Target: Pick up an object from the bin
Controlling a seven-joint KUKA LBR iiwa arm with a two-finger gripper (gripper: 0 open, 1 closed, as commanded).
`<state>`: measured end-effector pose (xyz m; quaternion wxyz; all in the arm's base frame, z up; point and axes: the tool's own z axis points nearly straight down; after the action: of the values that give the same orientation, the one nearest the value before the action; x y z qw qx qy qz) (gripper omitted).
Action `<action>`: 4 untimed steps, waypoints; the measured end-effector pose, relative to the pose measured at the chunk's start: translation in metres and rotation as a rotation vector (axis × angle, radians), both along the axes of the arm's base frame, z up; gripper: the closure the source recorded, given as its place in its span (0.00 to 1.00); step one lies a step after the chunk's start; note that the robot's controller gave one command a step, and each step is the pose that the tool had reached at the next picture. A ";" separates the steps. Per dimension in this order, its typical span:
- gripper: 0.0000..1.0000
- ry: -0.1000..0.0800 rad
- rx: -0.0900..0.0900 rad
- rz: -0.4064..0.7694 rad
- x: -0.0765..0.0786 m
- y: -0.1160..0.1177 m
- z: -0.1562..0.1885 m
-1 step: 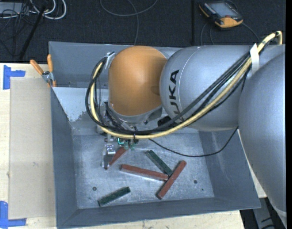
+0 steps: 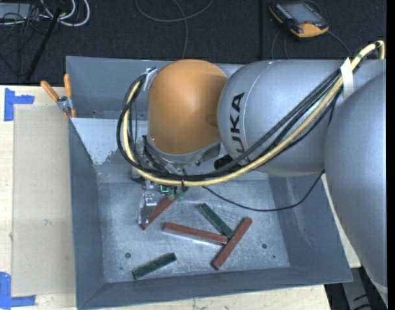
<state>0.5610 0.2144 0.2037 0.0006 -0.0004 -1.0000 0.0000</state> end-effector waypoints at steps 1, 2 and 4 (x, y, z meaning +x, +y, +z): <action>0.00 -0.002 0.001 0.087 0.009 -0.048 -0.026; 1.00 -0.010 0.004 0.123 -0.023 -0.051 -0.129; 1.00 0.007 -0.001 0.114 -0.027 -0.052 -0.092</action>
Offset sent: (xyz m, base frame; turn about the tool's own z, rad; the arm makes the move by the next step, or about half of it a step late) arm -0.0269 -0.0521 -0.1334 -0.1251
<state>0.5339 0.1623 0.1115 0.0042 0.0567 -0.9984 0.0006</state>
